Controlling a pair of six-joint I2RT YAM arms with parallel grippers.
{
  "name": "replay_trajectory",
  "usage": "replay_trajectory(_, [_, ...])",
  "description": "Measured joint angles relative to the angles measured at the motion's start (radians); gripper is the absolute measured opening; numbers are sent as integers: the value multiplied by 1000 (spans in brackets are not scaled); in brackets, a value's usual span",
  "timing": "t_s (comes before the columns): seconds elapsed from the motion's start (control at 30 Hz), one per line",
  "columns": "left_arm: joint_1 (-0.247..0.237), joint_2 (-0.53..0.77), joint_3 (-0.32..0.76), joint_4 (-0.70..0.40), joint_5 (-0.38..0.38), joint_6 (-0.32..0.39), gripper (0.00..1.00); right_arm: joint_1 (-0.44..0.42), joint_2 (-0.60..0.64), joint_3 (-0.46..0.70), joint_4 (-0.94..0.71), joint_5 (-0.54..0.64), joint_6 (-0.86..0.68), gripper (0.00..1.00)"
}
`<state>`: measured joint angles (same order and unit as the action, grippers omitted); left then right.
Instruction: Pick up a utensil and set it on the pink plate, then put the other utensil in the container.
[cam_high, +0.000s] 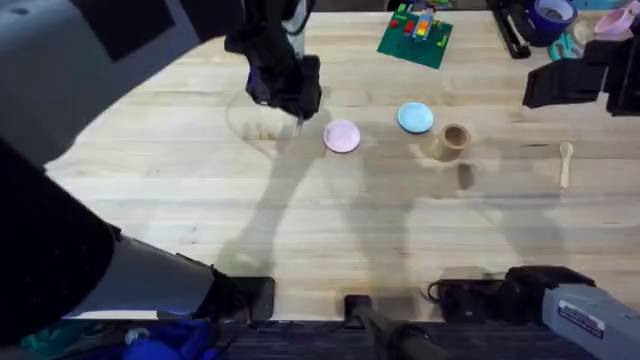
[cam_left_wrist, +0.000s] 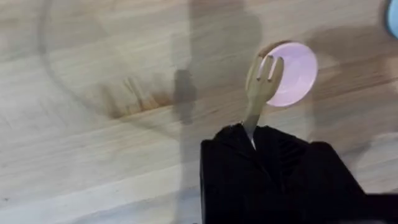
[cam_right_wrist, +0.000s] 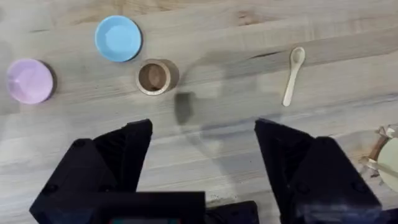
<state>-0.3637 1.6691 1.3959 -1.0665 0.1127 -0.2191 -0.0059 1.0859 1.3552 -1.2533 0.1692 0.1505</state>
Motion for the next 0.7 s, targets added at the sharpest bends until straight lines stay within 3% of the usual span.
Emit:
replay_trajectory(0.2, [-25,0,33,8,3,18,42,0,0,0,0,0,0,996])
replay_trajectory(0.53, [-178,0,33,103,-5,20,42,0,0,0,0,0,0,996])
replay_trajectory(0.7, [-187,4,33,126,-13,-10,42,0,0,0,0,0,0,996])
